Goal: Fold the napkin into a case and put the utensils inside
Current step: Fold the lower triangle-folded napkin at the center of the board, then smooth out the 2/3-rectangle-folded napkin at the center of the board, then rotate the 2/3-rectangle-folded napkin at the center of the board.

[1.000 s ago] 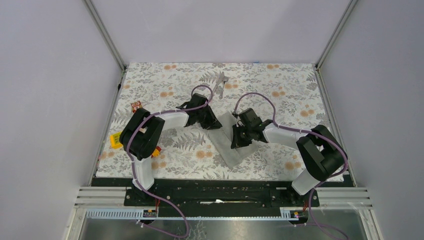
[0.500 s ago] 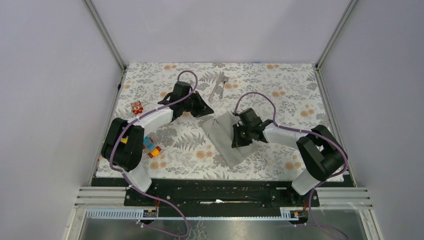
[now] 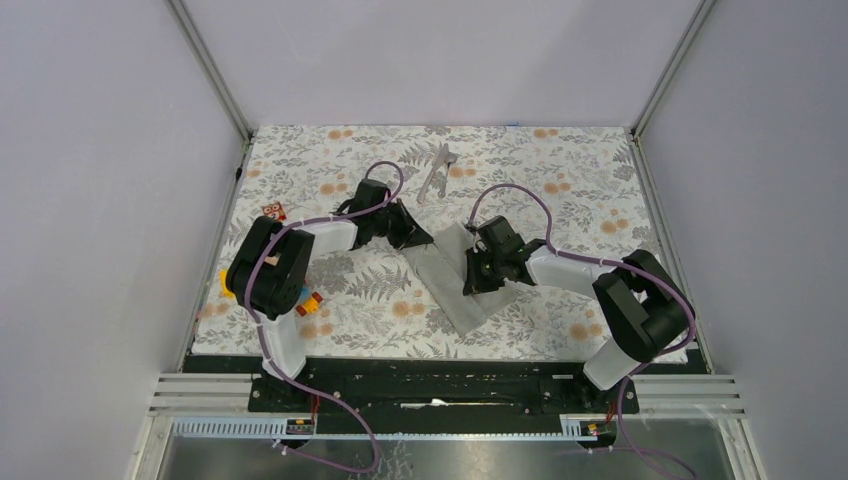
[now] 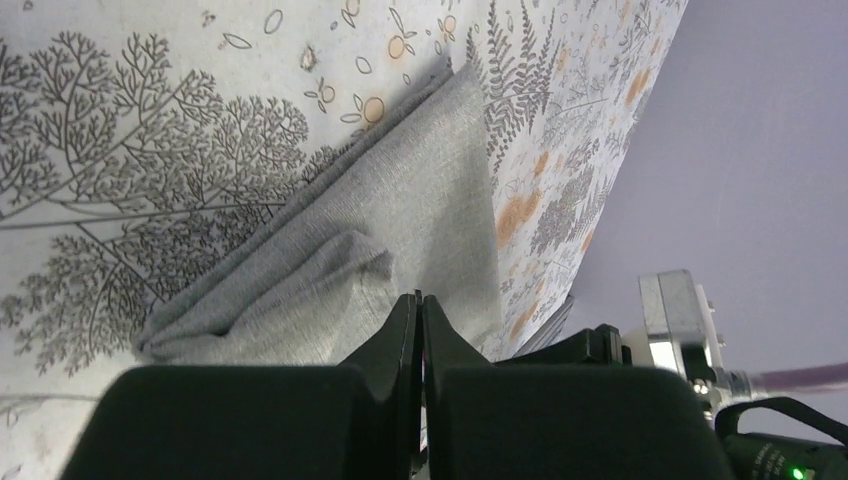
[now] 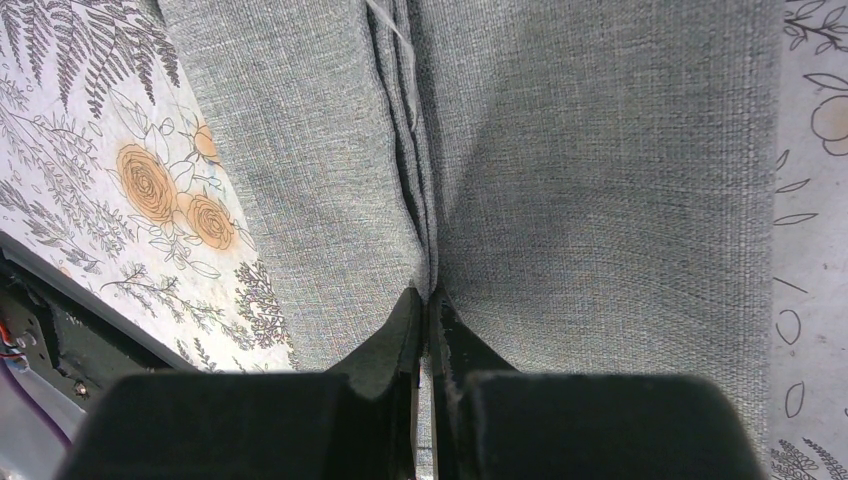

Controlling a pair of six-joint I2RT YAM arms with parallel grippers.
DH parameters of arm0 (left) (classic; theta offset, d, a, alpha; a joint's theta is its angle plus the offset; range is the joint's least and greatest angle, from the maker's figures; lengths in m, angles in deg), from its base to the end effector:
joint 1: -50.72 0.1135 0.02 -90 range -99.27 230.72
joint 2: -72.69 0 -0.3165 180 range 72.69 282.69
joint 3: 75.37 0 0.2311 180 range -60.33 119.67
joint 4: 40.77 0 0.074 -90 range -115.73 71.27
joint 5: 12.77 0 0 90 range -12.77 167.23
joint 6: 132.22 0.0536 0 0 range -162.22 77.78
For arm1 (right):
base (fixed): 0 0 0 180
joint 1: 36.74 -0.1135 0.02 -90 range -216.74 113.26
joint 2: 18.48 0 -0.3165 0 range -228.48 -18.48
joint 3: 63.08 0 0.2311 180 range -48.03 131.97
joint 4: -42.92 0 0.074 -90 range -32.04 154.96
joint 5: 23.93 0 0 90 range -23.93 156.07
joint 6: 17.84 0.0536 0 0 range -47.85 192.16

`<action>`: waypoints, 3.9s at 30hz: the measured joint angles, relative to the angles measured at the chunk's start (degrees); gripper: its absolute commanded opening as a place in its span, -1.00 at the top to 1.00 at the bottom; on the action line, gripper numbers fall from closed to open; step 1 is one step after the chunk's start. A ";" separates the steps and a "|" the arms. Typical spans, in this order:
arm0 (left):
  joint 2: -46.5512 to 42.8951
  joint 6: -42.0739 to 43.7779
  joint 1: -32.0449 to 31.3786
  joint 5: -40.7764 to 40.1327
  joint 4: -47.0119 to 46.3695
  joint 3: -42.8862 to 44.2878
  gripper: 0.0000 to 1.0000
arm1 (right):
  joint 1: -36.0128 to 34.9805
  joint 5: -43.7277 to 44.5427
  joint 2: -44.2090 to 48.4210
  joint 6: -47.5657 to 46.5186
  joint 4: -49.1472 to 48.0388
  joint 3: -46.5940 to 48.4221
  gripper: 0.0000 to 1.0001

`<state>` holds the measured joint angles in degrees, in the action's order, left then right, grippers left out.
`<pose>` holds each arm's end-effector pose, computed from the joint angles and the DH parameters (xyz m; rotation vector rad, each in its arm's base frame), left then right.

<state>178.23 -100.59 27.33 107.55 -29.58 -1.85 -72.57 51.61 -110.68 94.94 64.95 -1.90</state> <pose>0.3457 -0.1790 0.2136 -0.4850 2.5417 -1.2541 0.2402 0.1899 0.2101 -0.4062 2.5788 0.7151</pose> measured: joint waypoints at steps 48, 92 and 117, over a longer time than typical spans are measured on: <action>11.80 -0.57 1.46 7.63 -10.75 0.46 1.00 | 0.87 -31.87 2.80 10.49 -25.40 -18.73 -0.07; 4.61 10.01 0.00 -5.68 10.47 4.68 0.17 | 21.11 -16.79 10.73 12.02 -11.69 -19.82 0.31; -0.20 2.14 -43.63 -41.88 47.23 27.32 -0.44 | 32.20 17.84 24.00 14.34 18.03 -7.48 -0.99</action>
<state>178.03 -98.45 -16.30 65.67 17.65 25.47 -40.37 69.45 -86.68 109.28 82.98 -9.37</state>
